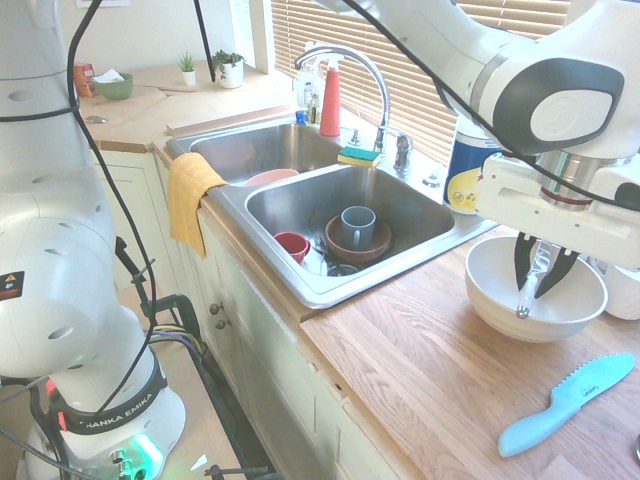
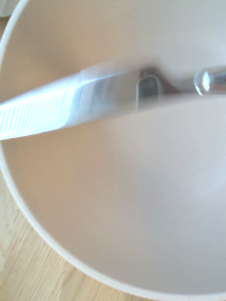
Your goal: Put the knife into the sink
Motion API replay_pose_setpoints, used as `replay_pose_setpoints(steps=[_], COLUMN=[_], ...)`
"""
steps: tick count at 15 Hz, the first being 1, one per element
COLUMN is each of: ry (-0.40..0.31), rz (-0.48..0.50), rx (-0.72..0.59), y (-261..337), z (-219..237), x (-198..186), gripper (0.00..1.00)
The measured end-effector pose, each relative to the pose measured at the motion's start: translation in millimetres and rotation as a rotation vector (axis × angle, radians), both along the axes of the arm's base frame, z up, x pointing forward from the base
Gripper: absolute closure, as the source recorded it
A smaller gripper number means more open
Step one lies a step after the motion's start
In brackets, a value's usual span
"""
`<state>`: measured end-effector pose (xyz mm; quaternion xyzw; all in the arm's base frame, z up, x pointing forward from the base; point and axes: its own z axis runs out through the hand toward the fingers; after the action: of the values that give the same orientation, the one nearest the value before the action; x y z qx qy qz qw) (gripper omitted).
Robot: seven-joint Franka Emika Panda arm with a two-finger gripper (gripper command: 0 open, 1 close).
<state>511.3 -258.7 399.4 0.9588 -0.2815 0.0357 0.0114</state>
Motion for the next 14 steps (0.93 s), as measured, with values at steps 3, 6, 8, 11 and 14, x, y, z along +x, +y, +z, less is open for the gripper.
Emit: replay_pose_setpoints(steps=[3,6,8,11,14], ry=[-0.004,0.002,-0.01,-0.059,-0.089], rz=[-0.011,-0.015,-0.049,-0.096,-0.206], rx=[-0.005,-0.01,-0.008,-0.02,-0.033], y=[-6.3,-3.8,0.4,21.6,88.2], z=[4.1,5.9,19.4,80.1,134.2], x=[-4.9,-15.1,-20.1,-32.6,-35.9], gripper=[1.0,1.0,1.0,1.0,1.0])
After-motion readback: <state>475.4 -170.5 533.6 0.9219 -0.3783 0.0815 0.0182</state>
